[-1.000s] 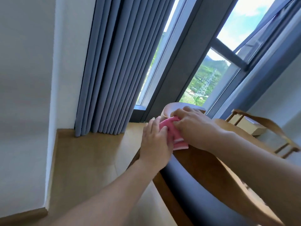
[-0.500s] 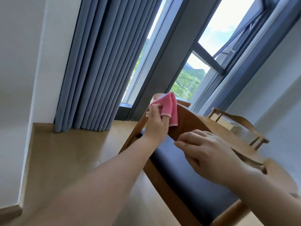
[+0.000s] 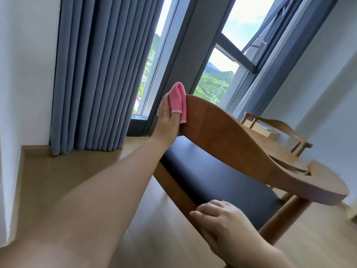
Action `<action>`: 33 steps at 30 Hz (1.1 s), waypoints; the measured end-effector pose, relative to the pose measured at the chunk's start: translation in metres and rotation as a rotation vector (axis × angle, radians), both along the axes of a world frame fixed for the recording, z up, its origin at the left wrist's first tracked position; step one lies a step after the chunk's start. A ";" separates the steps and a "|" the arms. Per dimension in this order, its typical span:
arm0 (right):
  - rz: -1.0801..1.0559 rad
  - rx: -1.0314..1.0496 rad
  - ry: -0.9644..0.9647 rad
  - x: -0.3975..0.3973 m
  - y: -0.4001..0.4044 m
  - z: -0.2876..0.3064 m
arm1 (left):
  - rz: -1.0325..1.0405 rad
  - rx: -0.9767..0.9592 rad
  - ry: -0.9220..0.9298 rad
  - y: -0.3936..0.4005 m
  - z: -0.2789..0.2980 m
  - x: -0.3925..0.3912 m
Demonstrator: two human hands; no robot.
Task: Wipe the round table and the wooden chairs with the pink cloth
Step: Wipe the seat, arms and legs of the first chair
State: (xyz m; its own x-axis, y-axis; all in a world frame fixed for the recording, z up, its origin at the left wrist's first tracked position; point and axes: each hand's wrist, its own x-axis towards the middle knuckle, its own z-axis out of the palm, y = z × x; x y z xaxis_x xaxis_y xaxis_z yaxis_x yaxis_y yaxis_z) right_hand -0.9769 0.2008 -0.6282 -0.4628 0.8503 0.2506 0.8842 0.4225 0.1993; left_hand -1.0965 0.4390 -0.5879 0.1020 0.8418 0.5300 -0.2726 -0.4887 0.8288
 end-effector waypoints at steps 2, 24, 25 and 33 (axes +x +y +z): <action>-0.023 -0.046 0.003 0.003 0.011 -0.016 | -0.054 -0.078 -0.033 0.010 0.001 0.000; -0.039 -0.086 0.011 -0.007 0.070 -0.041 | 0.022 0.112 0.051 0.006 0.000 0.002; -0.041 -0.064 0.029 -0.007 0.062 -0.043 | 0.060 0.132 0.073 -0.001 -0.002 0.003; -0.053 -0.065 0.039 0.014 0.000 -0.058 | 0.322 0.502 0.443 -0.061 -0.018 0.008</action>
